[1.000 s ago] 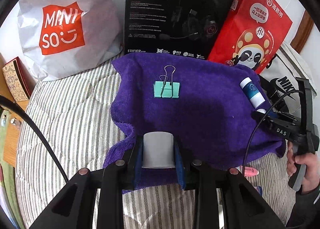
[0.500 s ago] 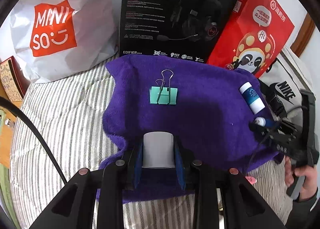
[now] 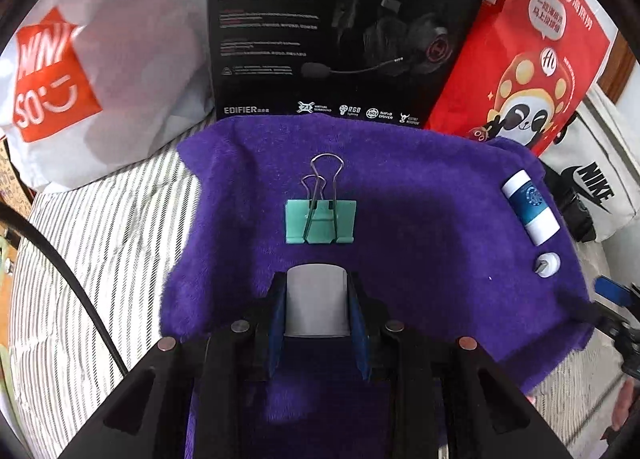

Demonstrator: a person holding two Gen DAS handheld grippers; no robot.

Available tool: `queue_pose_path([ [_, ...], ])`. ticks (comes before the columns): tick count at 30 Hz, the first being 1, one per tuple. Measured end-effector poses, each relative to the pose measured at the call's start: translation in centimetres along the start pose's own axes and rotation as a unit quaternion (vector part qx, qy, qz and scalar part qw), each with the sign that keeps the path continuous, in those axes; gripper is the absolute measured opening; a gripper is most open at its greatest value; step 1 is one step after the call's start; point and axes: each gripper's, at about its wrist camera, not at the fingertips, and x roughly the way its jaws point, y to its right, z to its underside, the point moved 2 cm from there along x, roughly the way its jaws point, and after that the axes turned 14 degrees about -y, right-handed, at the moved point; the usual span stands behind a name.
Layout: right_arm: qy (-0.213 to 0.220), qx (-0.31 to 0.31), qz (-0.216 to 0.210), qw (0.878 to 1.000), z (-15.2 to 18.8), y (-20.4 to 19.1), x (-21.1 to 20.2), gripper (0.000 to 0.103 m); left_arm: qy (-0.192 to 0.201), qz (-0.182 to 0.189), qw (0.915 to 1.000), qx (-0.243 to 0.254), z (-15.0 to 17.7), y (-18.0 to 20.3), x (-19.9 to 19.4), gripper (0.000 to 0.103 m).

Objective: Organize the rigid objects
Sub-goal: 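Carry the paper roll toward the towel with the left while the right sets the USB stick on it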

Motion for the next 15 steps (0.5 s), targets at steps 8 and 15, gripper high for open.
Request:
queue_pose_path([
  [8,0.006,0.031,-0.021,0.999,4.0,1.2,-2.1,0.065,0.004,-0.046,0.9986,0.027,-0.4,1.0,1.1,0.027],
  [15,0.003,0.048,-0.036,0.998,6.5,1.6,-3.5,0.065,0.005,-0.049,0.9981,0.036,-0.2,1.6,1.3,0.033],
])
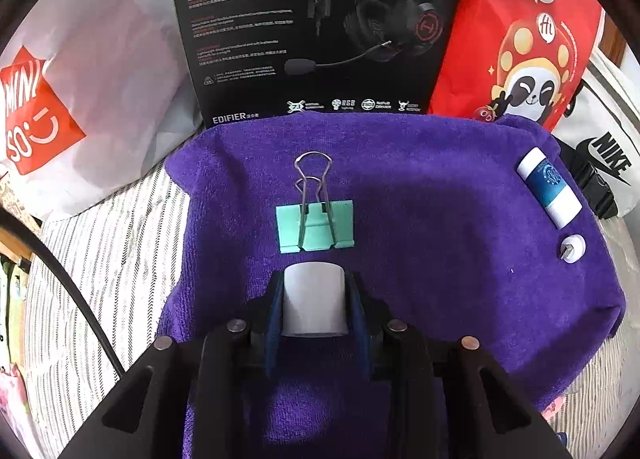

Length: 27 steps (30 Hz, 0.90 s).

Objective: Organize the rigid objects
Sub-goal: 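Set the white paper roll beside the green clip and open the left gripper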

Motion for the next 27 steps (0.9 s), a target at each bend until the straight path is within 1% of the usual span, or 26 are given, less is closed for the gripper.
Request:
queue_pose_path([
  [1,-0.001,0.001,0.001,1.000,0.3,0.1,-0.2,0.065,-0.002,0.001,1.0000,0.005,0.1,0.2,0.0,0.036],
  [3,0.002,0.005,0.000,1.000,0.8,0.3,-0.6,0.065,-0.009,0.008,0.9998,0.014,0.3,0.9,0.0,0.053],
  [4,0.002,0.006,-0.003,1.000,1.1,0.4,-0.8,0.065,-0.012,0.008,0.9998,0.016,0.5,1.2,0.0,0.054],
  [7,0.003,0.010,-0.006,1.000,1.9,0.7,-1.3,0.065,-0.018,-0.002,0.9997,0.017,1.5,2.0,-0.6,0.054],
  [9,0.004,0.010,-0.006,1.000,2.4,0.8,-1.6,0.065,-0.010,0.000,0.9998,0.016,2.3,2.5,-1.5,0.054],
  [13,0.009,0.008,-0.009,1.000,3.5,0.9,-2.2,0.065,0.017,0.019,0.9993,0.028,4.7,3.4,-5.2,0.054],
  [16,0.011,0.007,-0.011,1.000,4.2,0.8,-2.5,0.065,0.023,0.034,0.9982,0.044,6.9,4.1,-7.2,0.054],
  [19,0.010,0.005,-0.012,1.000,4.8,0.6,-2.6,0.065,0.016,0.030,0.9975,0.061,9.1,4.3,-7.7,0.054],
  [21,0.012,0.002,-0.011,1.000,5.2,0.4,-2.8,0.065,0.001,0.020,0.9971,0.074,10.6,4.7,-7.9,0.054],
  [22,0.012,0.000,-0.009,1.000,5.4,0.2,-2.9,0.065,-0.002,0.022,0.9964,0.082,11.4,4.8,-8.1,0.054],
  [23,0.013,-0.001,-0.008,1.000,5.5,0.2,-3.0,0.065,-0.004,0.033,0.9950,0.094,12.6,5.1,-8.4,0.054],
  [25,0.016,-0.002,-0.006,1.000,5.8,0.1,-3.3,0.065,-0.010,0.050,0.9918,0.117,13.7,5.7,-8.3,0.054],
  [27,0.012,0.000,-0.006,1.000,6.1,0.1,-3.5,0.065,-0.011,0.057,0.9883,0.141,14.6,6.2,-8.2,0.054],
])
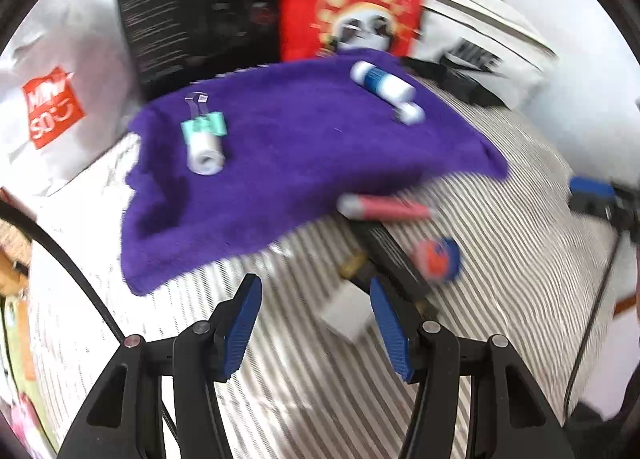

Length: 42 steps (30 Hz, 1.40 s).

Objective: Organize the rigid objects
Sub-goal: 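Grasp the white plug adapter with the left gripper while the right reaches for the clear cup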

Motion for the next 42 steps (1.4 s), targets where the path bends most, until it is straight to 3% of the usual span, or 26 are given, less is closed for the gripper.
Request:
queue_pose_path([
  [4,0.000,0.008,-0.020,1.000,0.5,0.1,-0.5,0.065,-0.006,0.008,0.9993,0.035,1.0,0.8,0.7,0.054],
  [9,-0.003,0.010,-0.007,1.000,1.1,0.0,-0.7,0.065,-0.016,-0.002,0.9963,0.085,0.9,1.6,2.1,0.053],
  [12,-0.005,0.017,-0.022,1.000,1.3,0.3,-0.9,0.065,-0.021,-0.029,0.9930,0.113,0.9,2.0,2.7,0.045],
  [15,-0.008,0.023,-0.017,1.000,1.3,0.5,-0.9,0.067,-0.027,-0.019,0.9918,0.123,0.7,2.2,3.3,0.032],
  [23,-0.016,0.019,-0.013,1.000,1.1,0.3,-0.4,0.067,-0.024,0.003,0.9962,0.084,1.3,1.3,2.9,0.031],
  [32,-0.023,0.011,-0.025,0.999,0.2,-0.9,2.0,0.067,-0.016,-0.001,0.9989,0.044,1.1,1.2,3.0,0.030],
  [40,-0.010,-0.012,-0.032,0.999,-2.7,-3.3,5.2,0.064,-0.033,-0.046,0.9984,-0.008,3.6,-2.4,2.0,0.030],
  [42,-0.006,-0.023,-0.024,0.999,-3.7,-4.2,6.2,0.057,-0.030,-0.055,0.9976,-0.029,4.2,-3.3,1.5,0.030],
])
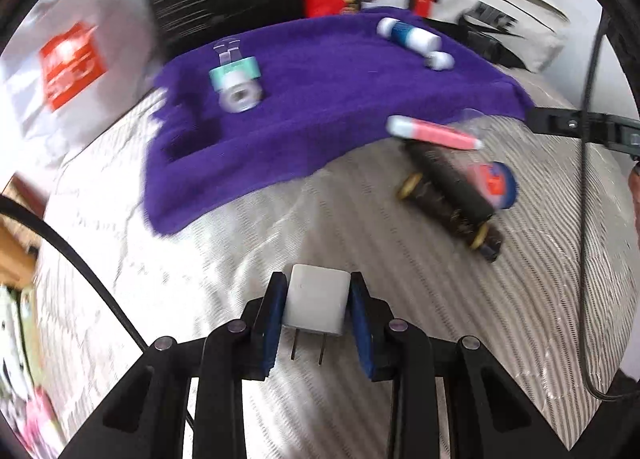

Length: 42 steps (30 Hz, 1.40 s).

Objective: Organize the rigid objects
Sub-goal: 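Grasp the white plug adapter with the left gripper while the right reaches for the clear cup, then carry the plug adapter toward the towel with the left while the right grasps and lifts the clear cup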

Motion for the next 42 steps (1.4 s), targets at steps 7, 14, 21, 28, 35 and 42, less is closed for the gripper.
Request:
queue_pose_path([
  [7,-0.012,-0.004,0.008,1.000,-2.3,-0.9,2.9,0.048,0.012,0.023,0.9991,-0.034,1.5,-1.3,0.2,0.030],
  [14,-0.019,-0.024,0.032,0.999,-3.0,-1.5,4.5,0.032,0.023,0.059,0.9955,-0.071,1.9,-2.2,0.1,0.030],
  [21,-0.020,-0.042,0.053,0.998,-2.4,-1.1,4.9,0.027,0.034,0.053,0.9955,-0.070,1.9,-1.9,0.1,0.030],
  [28,-0.002,-0.074,0.101,0.992,-2.2,-2.3,5.6,0.027,0.039,0.048,0.9945,-0.084,2.1,-1.9,0.1,0.030],
  [35,-0.006,-0.064,0.078,0.995,-2.3,-1.6,5.2,0.027,0.038,0.059,0.9920,-0.105,1.4,-2.4,0.2,0.029],
  [42,0.006,-0.055,0.064,0.996,-1.1,-0.5,2.7,0.027,0.029,0.080,0.9888,-0.123,1.4,-2.9,0.1,0.028],
])
